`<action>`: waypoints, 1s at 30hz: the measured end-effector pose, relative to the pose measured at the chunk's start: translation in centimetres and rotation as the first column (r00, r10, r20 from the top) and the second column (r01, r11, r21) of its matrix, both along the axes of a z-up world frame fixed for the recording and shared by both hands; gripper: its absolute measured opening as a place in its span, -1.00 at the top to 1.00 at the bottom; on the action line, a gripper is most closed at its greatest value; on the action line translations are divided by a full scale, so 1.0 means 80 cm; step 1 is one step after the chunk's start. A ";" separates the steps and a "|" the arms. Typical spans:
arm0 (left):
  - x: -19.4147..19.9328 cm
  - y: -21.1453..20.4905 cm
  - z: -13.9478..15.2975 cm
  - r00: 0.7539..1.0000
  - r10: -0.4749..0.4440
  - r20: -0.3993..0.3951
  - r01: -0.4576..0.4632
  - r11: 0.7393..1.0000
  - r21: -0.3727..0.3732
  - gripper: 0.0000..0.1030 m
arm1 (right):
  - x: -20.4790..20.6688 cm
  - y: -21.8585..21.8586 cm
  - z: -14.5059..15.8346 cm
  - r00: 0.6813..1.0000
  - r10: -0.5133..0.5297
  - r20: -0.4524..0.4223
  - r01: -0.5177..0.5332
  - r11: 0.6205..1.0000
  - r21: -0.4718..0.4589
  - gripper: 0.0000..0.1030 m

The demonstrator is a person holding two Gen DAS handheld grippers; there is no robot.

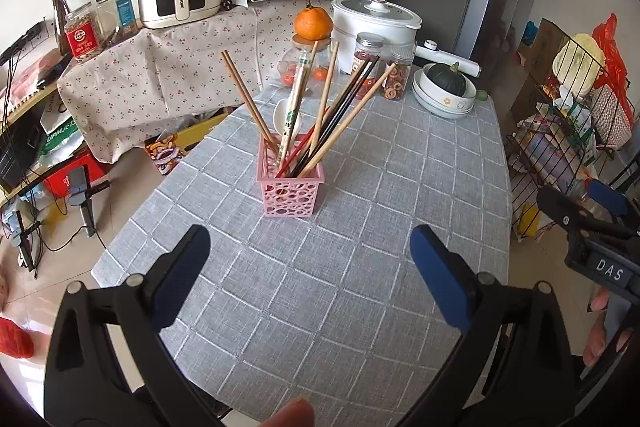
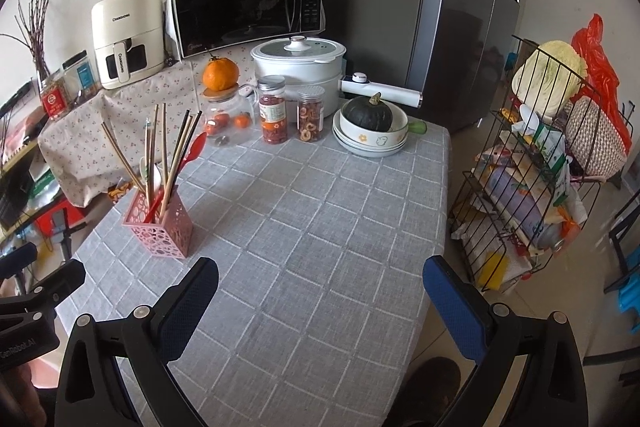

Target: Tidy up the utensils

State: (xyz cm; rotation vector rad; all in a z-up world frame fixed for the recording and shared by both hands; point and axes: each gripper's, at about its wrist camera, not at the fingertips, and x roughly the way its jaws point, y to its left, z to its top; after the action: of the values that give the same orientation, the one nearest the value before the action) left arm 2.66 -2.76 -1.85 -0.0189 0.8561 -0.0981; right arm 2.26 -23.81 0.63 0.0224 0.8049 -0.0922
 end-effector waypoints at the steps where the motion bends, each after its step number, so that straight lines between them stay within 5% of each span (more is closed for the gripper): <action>1: 0.000 0.000 0.001 1.000 0.001 0.003 -0.001 1.000 0.001 -0.94 | 0.000 0.000 0.000 1.000 0.001 0.002 -0.001 1.000 0.000 -1.00; 30: 0.000 0.001 0.007 1.000 0.007 0.021 -0.007 1.000 0.001 -0.94 | 0.000 0.003 0.001 1.000 0.003 0.003 -0.003 1.000 0.001 -1.00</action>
State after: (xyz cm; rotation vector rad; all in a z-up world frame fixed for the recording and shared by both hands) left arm 2.62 -2.66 -1.32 -0.0195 0.8349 -0.0909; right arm 2.28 -23.59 0.69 0.0226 0.8016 -0.0885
